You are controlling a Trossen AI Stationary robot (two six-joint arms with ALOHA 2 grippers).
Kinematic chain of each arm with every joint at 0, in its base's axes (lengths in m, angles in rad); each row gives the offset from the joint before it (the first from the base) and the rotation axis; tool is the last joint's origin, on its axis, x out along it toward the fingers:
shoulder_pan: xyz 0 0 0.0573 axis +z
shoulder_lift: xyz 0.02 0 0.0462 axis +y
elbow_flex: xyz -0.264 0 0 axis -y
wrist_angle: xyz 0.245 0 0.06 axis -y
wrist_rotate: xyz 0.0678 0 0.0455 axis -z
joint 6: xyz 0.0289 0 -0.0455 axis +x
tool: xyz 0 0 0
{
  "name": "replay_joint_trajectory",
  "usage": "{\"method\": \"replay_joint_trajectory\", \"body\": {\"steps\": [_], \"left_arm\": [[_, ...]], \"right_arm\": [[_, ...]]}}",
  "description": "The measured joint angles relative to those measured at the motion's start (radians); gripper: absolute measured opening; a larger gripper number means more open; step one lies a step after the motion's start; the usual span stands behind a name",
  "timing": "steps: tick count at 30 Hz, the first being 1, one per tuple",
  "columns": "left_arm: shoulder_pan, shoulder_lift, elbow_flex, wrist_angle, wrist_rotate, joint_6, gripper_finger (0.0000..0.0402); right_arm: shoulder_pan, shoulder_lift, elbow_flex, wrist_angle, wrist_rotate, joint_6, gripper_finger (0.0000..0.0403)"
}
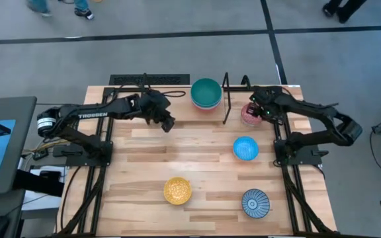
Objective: Place and stack bowls onto a shelf
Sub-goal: Put the red patterned bowl on the shelf
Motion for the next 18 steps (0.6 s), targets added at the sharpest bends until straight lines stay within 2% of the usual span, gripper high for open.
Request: {"method": "replay_joint_trajectory", "body": {"steps": [3, 7, 11, 14, 18], "left_arm": [[0.010, 0.000, 0.000, 0.031, -0.004, -0.005, 0.0175], [0.027, 0.000, 0.000, 0.102, -0.022, 0.007, 0.0166], [0.055, 0.000, 0.000, 0.212, -0.028, 0.025, 0.0153], [0.074, 0.000, 0.024, 0.225, 0.000, 0.013, 0.0141], [0.081, -0.002, 0.061, 0.222, -0.011, 0.066, 0.0123]], "right_arm": [[0.007, 0.042, 0.000, 0.002, 0.006, -0.049, 0.0189], [0.023, 0.092, 0.000, 0.024, 0.036, -0.111, 0.0107], [0.043, 0.092, 0.006, 0.055, 0.071, -0.134, 0.0039], [0.058, 0.063, 0.003, 0.085, 0.074, -0.177, 0.0039], [0.066, -0.008, 0.011, 0.037, 0.084, -0.190, 0.0039]]}}
